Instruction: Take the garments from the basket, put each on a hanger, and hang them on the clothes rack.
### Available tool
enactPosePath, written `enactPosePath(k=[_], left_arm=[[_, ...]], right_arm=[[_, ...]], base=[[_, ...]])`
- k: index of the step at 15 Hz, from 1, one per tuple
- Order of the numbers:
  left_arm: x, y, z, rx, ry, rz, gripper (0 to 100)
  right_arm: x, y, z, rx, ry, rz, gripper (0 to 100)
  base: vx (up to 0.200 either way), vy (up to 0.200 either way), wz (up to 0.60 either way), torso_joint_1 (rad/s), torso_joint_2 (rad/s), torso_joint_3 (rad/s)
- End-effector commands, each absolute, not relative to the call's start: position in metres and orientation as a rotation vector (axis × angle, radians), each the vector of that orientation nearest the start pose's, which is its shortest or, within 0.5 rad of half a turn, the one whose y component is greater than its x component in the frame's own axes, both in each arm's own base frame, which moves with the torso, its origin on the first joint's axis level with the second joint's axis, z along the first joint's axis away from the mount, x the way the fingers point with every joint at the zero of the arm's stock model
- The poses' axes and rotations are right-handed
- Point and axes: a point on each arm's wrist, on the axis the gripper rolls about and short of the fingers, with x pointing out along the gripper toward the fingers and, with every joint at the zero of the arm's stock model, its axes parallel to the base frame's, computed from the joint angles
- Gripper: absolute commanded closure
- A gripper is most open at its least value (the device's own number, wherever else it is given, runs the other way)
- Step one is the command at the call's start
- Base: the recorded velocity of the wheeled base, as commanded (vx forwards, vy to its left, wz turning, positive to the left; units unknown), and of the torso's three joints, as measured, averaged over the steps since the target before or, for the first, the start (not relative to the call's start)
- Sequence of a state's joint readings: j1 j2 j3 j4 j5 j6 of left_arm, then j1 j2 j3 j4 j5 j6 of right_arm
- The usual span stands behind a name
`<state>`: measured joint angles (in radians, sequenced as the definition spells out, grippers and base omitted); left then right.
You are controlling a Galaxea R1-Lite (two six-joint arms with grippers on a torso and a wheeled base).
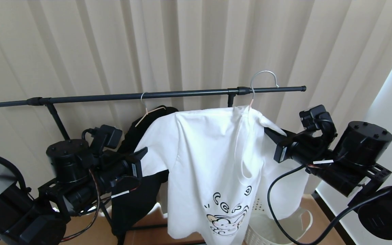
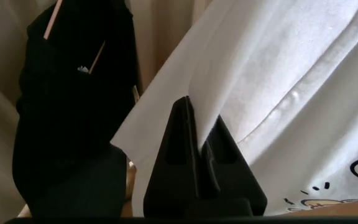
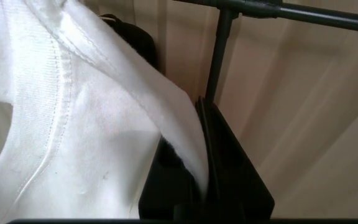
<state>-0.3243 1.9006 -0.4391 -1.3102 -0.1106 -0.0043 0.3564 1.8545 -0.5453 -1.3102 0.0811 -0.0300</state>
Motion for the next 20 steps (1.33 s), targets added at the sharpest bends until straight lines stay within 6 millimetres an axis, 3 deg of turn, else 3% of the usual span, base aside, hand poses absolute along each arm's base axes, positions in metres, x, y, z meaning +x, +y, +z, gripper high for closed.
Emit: enactPosePath(k=[1,10,20], left_arm=[[0.279,-0.091,0.104,0.01,0.147,-0.416,100],[0.291,-0.074,0.11,0.004,0.114,-0.354,100],[0.295,-0.071,0.109,0.002,0.119,-0.337,100]], right_arm=[[0.288,0.105,0.14,-0.028,-0.012,0.425,100],[0.3,0.084,0.151,-0.023,-0.052,0.351,100],[0.306,0.068,0.159,-0.021,-0.082,0.298,100]], base=[[0.0,0.0,0.0,0.0,0.0,0.0],[0.0,0.0,0.0,0.0,0.0,0.0],[0.0,0.0,0.0,0.0,0.0,0.0]])
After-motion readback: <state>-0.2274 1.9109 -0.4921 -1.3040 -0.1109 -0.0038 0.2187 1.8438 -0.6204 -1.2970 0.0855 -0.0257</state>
